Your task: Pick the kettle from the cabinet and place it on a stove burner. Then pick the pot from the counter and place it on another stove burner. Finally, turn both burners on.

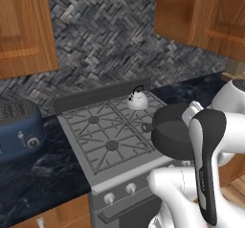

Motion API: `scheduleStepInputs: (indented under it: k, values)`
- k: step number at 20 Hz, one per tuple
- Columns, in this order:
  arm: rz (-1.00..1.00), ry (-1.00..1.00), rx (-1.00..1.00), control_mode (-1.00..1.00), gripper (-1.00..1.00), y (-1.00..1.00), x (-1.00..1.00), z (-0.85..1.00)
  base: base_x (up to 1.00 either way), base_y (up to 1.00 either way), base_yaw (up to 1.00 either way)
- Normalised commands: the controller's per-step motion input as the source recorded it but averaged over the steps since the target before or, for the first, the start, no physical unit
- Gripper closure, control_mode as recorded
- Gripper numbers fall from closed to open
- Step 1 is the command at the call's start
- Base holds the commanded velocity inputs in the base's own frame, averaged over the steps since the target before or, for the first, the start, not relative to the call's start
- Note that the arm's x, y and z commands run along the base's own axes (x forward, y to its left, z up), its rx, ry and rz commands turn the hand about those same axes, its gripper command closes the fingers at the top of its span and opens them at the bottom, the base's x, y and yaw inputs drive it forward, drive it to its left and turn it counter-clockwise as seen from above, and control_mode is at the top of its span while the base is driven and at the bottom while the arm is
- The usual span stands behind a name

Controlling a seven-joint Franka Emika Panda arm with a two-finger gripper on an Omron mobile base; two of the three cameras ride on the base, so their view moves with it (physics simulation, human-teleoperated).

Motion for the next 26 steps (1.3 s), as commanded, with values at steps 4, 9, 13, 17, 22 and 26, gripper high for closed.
scheduleStepInputs:
  k: [4,9,13,17,22,26]
  values:
    - [0.0,0.0,0.0,1.0,1.0,0.0,0.0,0.0,0.08,0.28,-0.03]
    - [0.0,0.0,0.0,1.0,1.0,0.0,0.0,0.0,0.0,0.34,-0.09]
    - [0.0,0.0,0.0,-1.0,1.0,0.0,0.0,0.0,0.0,0.07,-0.01]
    - [0.0,0.0,0.0,-1.0,1.0,0.0,0.0,0.0,0.0,0.0,0.0]
    - [0.0,0.0,0.0,-1.0,1.0,0.0,0.16,0.0,0.0,0.0,0.0]
    - [0.0,0.0,0.0,-1.0,1.0,-0.02,0.36,0.0,0.0,0.0,0.0]
